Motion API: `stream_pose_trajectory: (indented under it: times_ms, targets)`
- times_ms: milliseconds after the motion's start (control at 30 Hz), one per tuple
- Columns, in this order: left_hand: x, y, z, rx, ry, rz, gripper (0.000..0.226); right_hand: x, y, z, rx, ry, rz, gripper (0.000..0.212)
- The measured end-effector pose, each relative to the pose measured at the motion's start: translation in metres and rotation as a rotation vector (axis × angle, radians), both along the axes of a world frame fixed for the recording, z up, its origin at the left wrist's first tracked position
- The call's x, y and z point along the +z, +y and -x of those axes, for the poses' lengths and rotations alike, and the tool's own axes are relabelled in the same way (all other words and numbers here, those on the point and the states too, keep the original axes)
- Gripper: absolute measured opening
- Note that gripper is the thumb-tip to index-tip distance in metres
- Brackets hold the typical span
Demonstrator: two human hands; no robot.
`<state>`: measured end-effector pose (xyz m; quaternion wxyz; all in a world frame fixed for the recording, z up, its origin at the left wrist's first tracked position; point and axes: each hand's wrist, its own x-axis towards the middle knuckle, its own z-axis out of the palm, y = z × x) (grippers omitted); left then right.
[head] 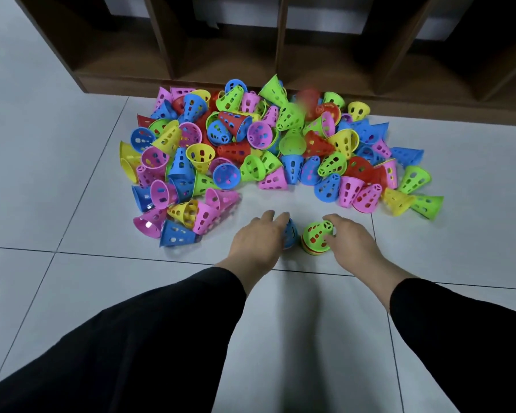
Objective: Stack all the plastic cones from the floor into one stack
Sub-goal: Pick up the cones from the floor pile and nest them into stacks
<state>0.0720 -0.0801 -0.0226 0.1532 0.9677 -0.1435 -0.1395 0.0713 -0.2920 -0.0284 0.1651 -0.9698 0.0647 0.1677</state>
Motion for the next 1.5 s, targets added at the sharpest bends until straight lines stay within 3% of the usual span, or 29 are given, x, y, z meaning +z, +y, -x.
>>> stream_pose_trajectory:
  times_ms: [100,167,267,433,700,967,1233,1367,1500]
  targets:
    - [-0.005,0.027,-0.006,0.092,-0.112,-0.031,0.042,0.009,0.011,0.004,0.016,-0.174,0.016,0.067]
    - [-0.010,0.060,-0.011,0.121,-0.217,-0.184,0.040,0.016,0.025,0.005,0.085,-0.325,-0.073,0.060]
    - [-0.014,0.118,-0.014,0.103,-0.323,-0.338,0.043,0.025,0.052,-0.004,0.223,-0.372,-0.147,0.044]
    - [-0.034,0.186,0.001,0.055,-0.164,-0.511,0.074,0.032,0.108,-0.039,0.435,-0.311,-0.172,0.043]
    - [-0.053,0.185,-0.002,0.066,-0.055,-0.413,0.053,0.003,0.166,-0.083,0.601,-0.028,-0.018,0.071]
    - [-0.061,0.186,-0.008,0.185,-0.023,-0.365,0.033,-0.027,0.188,-0.107,0.642,-0.002,0.121,0.081]
    - [-0.071,0.175,0.008,0.350,0.069,-0.105,0.027,-0.045,0.212,-0.115,0.505,-0.063,0.128,0.058]
    - [-0.067,0.175,0.008,0.279,0.008,-0.305,0.028,-0.045,0.211,-0.116,0.534,0.003,0.215,0.076]
    - [-0.066,0.175,0.007,0.240,-0.020,-0.402,0.029,-0.037,0.209,-0.116,0.531,-0.016,0.184,0.063]
